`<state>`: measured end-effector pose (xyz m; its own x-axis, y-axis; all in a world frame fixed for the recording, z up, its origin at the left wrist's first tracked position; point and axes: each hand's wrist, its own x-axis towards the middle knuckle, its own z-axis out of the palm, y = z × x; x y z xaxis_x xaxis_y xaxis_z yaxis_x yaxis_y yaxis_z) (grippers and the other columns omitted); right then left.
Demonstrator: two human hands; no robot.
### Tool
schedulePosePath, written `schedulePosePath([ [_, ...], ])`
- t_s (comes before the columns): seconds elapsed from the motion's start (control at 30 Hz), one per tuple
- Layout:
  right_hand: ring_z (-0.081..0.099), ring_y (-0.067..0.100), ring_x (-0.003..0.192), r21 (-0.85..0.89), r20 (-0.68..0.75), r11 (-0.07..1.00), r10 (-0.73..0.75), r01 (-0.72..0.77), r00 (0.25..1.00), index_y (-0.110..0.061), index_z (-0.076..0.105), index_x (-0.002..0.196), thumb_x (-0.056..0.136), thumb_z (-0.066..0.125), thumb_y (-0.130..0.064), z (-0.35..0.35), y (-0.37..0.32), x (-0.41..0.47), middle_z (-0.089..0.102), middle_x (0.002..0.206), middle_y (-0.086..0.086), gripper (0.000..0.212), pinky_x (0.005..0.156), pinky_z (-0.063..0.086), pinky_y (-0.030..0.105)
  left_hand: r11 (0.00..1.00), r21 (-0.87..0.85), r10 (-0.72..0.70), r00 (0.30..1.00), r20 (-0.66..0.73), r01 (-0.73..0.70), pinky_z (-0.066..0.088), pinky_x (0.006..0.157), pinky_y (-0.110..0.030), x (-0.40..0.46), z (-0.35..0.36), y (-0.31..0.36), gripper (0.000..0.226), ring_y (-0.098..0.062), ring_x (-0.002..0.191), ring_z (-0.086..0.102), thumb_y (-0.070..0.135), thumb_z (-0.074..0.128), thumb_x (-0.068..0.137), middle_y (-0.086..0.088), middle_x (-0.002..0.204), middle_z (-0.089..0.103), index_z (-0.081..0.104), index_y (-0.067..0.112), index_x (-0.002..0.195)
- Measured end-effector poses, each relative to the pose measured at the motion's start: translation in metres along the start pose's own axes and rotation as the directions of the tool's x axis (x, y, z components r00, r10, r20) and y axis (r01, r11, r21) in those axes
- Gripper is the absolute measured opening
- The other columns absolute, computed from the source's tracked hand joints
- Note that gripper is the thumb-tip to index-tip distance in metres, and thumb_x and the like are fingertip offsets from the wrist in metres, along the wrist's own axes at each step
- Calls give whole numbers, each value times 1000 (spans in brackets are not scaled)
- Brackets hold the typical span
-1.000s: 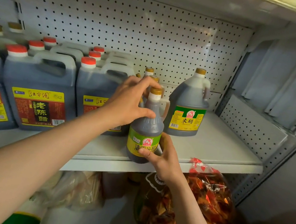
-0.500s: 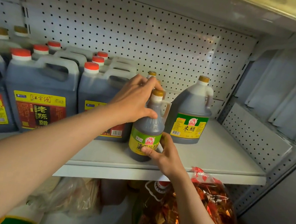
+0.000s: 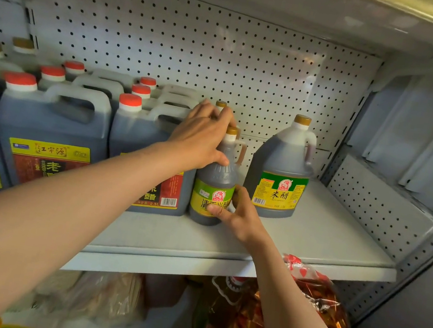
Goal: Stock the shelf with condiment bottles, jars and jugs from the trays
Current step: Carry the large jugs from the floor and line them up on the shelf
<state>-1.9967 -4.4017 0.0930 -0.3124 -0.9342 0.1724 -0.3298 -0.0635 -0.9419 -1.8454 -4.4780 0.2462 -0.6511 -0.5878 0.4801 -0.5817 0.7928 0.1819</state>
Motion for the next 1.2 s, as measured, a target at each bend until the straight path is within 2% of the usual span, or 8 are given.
schedulePosePath([
  [0.13, 62, 11, 116, 32, 12, 999, 6, -6, 1000, -11, 41, 137, 79, 82, -27, 1, 2, 10, 61, 130, 4, 73, 93, 56, 30, 997, 76, 20, 999, -29, -18, 7, 121, -35, 8, 4, -3, 77, -32, 137, 31, 44, 85, 70, -12, 127, 49, 41, 16, 127],
  [0.23, 62, 11, 118, 66, 15, 998, 13, -14, 1000, -14, 41, 137, 74, 83, -34, 1, 4, 13, 61, 130, 3, 79, 93, 55, 29, 993, 117, 38, 998, -48, -32, 8, 121, -36, 12, 6, -4, 77, -31, 130, 38, 47, 84, 68, -11, 122, 52, 42, 16, 124],
  [0.43, 60, 12, 120, 96, 13, 995, 9, -10, 1000, -15, 41, 138, 71, 84, -37, 3, 6, 17, 61, 132, 3, 82, 97, 54, 33, 987, 155, 35, 998, -43, -28, 6, 121, -35, 16, 8, -5, 78, -32, 135, 35, 48, 83, 70, -12, 125, 53, 40, 15, 126],
  [0.6, 59, 6, 120, 99, 7, 995, 24, -25, 1000, -19, 42, 137, 77, 83, -31, 4, 7, 15, 62, 131, -2, 74, 88, 52, 19, 988, 149, 47, 997, -60, -38, 9, 122, -35, 18, 11, -8, 79, -29, 133, 38, 49, 84, 68, -11, 122, 54, 40, 18, 125],
  [0.77, 62, 12, 117, 105, 7, 994, 30, -30, 1000, -19, 43, 136, 80, 82, -25, 5, 9, 16, 64, 128, -1, 69, 97, 53, 31, 989, 142, 42, 998, -54, -34, 7, 122, -35, 19, 13, -9, 78, -31, 139, 33, 49, 84, 68, -12, 126, 53, 40, 18, 125],
  [0.93, 64, 14, 114, 104, 11, 994, 32, -33, 999, -18, 47, 130, 70, 85, -34, 0, 6, 18, 66, 124, 2, 73, 92, 55, 30, 988, 141, 67, 995, -69, -57, 14, 122, -37, 22, 18, -15, 78, -30, 132, 40, 54, 83, 65, -12, 121, 57, 40, 19, 121],
  [1.0, 65, 13, 114, 100, 16, 994, 38, -39, 999, -17, 47, 131, 71, 84, -32, -1, 6, 18, 66, 124, 1, 72, 92, 55, 29, 988, 140, 73, 994, -82, -61, 17, 121, -37, 22, 19, -16, 78, -29, 131, 41, 55, 83, 65, -12, 120, 57, 40, 20, 120],
  [1.2, 64, 10, 114, 95, 7, 995, 41, -41, 999, -16, 45, 134, 82, 80, -19, 2, 8, 15, 66, 126, 0, 63, 96, 54, 29, 981, 186, 72, 995, -71, -58, 4, 122, -36, 19, 18, -13, 77, -30, 140, 33, 53, 80, 72, -12, 127, 56, 38, 17, 126],
])
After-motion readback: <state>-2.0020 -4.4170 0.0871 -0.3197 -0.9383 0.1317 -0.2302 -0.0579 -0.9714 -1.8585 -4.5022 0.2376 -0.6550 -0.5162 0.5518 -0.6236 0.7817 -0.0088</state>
